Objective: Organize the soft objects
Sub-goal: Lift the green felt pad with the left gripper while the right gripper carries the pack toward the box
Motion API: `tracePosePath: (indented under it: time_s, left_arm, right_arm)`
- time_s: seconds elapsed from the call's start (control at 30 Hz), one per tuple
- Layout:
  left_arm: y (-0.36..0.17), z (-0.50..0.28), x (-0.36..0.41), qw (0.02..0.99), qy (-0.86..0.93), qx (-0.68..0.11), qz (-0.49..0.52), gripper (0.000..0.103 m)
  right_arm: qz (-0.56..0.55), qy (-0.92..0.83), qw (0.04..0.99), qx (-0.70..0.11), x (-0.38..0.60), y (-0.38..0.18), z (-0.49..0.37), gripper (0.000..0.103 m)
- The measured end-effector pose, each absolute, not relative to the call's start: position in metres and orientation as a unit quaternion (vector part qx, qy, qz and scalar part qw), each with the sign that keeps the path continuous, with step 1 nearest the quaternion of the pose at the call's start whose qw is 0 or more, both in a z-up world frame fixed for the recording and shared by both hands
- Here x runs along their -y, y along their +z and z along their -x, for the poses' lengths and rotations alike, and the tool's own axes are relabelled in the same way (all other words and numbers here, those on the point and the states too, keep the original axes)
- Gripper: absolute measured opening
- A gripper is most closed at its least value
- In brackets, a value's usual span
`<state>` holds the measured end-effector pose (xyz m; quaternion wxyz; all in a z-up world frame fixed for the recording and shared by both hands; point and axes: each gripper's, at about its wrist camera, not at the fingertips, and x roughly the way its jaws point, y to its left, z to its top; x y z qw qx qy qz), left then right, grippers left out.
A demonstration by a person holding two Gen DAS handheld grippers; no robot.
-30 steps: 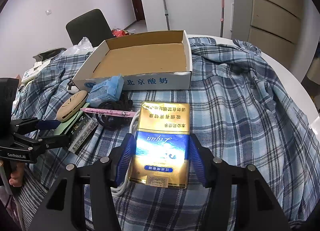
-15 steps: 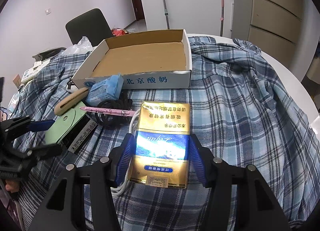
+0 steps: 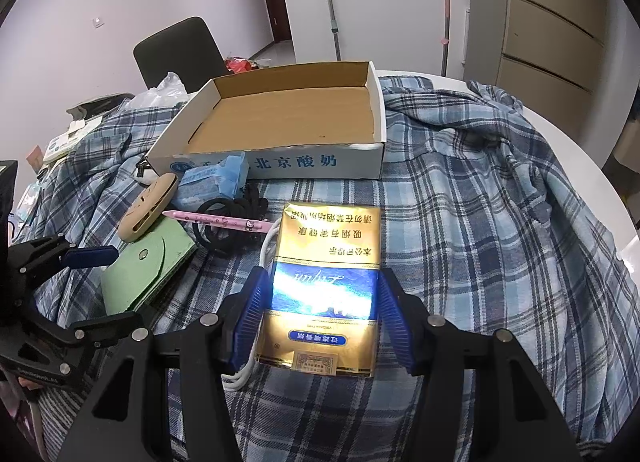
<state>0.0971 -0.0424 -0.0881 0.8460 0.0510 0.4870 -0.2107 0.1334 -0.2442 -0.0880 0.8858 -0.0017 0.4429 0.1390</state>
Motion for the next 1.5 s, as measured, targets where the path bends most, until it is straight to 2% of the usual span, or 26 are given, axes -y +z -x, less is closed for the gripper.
tracePosePath:
  time_s: [0.17,0.2,0.23,0.47,0.73,1.07,1.27,1.5]
  left_arm:
    - [-0.094,-0.099,0.040,0.835,-0.218,-0.504,-0.043,0.084]
    - [-0.096,-0.100,0.040,0.832,-0.222,-0.508,-0.038,0.082]
    - [-0.096,-0.101,0.039,0.830,-0.225,-0.509,-0.032,0.071]
    - [-0.068,-0.073,0.051,0.873,-0.236,-0.419,-0.084,0.071]
    - [-0.026,-0.053,0.035,0.926,-0.207,-0.310,-0.058,0.071]
    - [0.052,-0.049,0.016,0.965,-0.140,-0.222,-0.029,0.071]
    - [0.091,-0.072,0.018,0.973,-0.114,-0.200,-0.018,0.071]
    - [0.100,-0.125,0.022,0.975,-0.094,-0.200,0.014,0.071]
  right_arm:
    - [0.003,0.138,0.885,-0.444,0.244,-0.089,-0.134,0.055]
    - [0.003,0.138,0.885,-0.444,0.244,-0.089,-0.134,0.055]
    - [0.003,0.138,0.885,-0.444,0.244,-0.089,-0.134,0.055]
    - [0.001,0.146,0.890,-0.432,0.244,-0.086,-0.131,0.055]
    - [0.006,0.154,0.920,-0.361,0.242,-0.064,-0.112,0.055]
    - [0.034,0.138,0.957,-0.254,0.230,0.009,-0.091,0.055]
    - [0.041,0.136,0.968,-0.205,0.218,0.063,-0.107,0.055]
    - [0.026,0.113,0.979,-0.168,0.205,0.094,-0.145,0.055]
